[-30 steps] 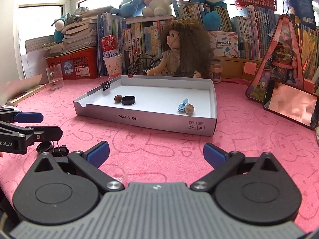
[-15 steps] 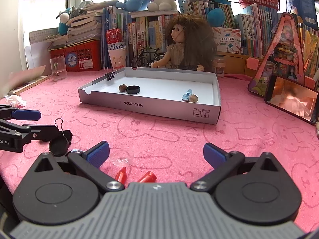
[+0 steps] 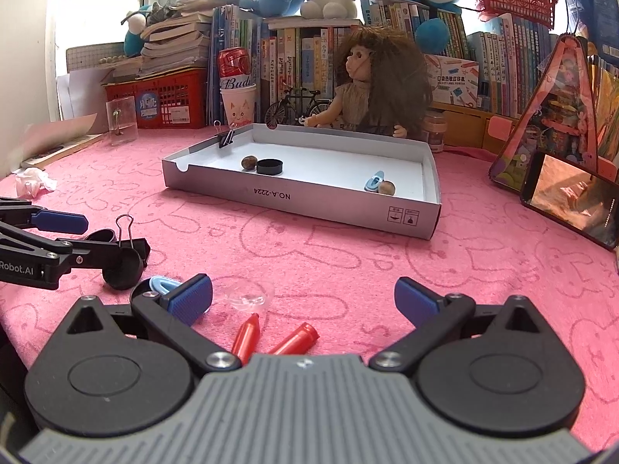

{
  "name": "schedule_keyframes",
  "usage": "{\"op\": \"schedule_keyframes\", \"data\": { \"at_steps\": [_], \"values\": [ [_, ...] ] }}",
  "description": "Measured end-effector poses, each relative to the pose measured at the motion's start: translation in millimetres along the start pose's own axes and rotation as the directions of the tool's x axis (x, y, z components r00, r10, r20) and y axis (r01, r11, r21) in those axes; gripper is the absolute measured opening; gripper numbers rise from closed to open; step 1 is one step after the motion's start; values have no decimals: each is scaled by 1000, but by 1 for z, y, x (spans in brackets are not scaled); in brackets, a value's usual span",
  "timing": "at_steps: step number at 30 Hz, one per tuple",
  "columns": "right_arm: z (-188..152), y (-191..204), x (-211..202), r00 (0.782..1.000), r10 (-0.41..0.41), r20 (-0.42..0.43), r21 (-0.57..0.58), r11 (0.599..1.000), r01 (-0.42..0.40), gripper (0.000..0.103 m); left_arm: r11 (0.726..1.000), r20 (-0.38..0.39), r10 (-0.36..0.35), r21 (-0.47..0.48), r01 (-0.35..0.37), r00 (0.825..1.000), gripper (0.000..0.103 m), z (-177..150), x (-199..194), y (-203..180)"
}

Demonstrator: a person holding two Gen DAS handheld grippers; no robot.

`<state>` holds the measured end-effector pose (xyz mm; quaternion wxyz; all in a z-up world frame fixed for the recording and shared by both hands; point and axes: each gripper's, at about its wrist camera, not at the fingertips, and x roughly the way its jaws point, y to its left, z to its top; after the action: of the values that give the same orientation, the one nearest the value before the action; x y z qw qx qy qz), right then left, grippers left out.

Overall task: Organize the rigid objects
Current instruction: 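Grasp the black round cap with the left tool while the right tool grasps the clear plastic lid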

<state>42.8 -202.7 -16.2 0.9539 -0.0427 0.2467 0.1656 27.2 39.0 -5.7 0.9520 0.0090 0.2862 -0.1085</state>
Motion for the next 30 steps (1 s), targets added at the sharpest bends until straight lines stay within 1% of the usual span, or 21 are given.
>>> {"op": "schedule_keyframes", "data": {
  "at_steps": [2, 3, 9, 11, 18, 22, 30],
  "values": [
    [0, 2, 0, 1000, 13, 4, -8, 1000, -13, 103, 1000, 1, -4, -4, 4, 1000, 69, 0, -1, 0],
    [0, 3, 0, 1000, 18, 5, -13, 1000, -18, 103, 1000, 4, -3, -5, 3, 1000, 68, -1, -2, 0],
    [2, 6, 3, 1000, 26, -1, -23, 999, -26, 96, 1000, 24, 6, 1, -6, 1000, 62, -4, -8, -2],
    [2, 6, 3, 1000, 29, -1, -20, 999, -29, 92, 1000, 27, 9, -1, -9, 1000, 59, -5, -10, -2],
    [1, 7, 3, 999, 34, 9, -26, 999, -34, 82, 999, 32, 25, -34, -24, 999, 49, -10, -14, 4],
    [0, 8, 5, 1000, 28, -7, -31, 999, -28, 68, 999, 34, 35, -39, -34, 999, 43, -10, -14, 4],
    [-2, 11, 6, 999, 43, -18, -53, 998, -44, 61, 998, 29, 48, -39, -47, 998, 42, -9, -7, 4]
  ]
}}
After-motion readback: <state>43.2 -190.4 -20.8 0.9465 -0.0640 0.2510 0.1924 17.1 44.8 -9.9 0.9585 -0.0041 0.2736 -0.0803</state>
